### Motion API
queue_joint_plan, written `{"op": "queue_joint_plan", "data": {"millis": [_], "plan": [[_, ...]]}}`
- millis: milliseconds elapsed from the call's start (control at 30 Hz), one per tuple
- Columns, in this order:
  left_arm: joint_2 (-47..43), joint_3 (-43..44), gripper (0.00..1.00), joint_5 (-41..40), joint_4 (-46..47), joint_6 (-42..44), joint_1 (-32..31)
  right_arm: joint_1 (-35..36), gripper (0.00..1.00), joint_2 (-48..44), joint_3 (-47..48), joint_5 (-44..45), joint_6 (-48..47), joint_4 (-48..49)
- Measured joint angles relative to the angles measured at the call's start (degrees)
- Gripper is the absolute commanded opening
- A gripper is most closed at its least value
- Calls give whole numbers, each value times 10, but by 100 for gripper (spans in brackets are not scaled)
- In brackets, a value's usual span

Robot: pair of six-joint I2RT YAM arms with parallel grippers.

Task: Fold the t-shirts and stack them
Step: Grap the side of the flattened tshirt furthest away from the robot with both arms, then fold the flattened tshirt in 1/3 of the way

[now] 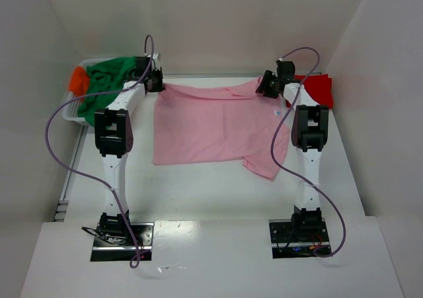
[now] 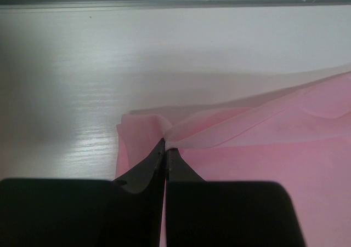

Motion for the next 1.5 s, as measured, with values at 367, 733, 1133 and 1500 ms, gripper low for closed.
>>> {"op": "queue_joint_plan", "data": {"millis": [367, 733, 1133, 1500], "plan": [[0, 0, 0, 0, -6, 10, 0, 0, 0, 23, 20, -9, -1, -13], [0, 21, 0, -10, -16, 10, 0, -3, 0, 17, 140, -4, -1, -53], [-10, 34, 0, -53, -48, 9, 0, -4, 0, -143, -6, -13, 0, -54], [-21, 32, 0, -68, -74, 63, 4, -4, 0, -361, -292, -19, 28, 2]]}}
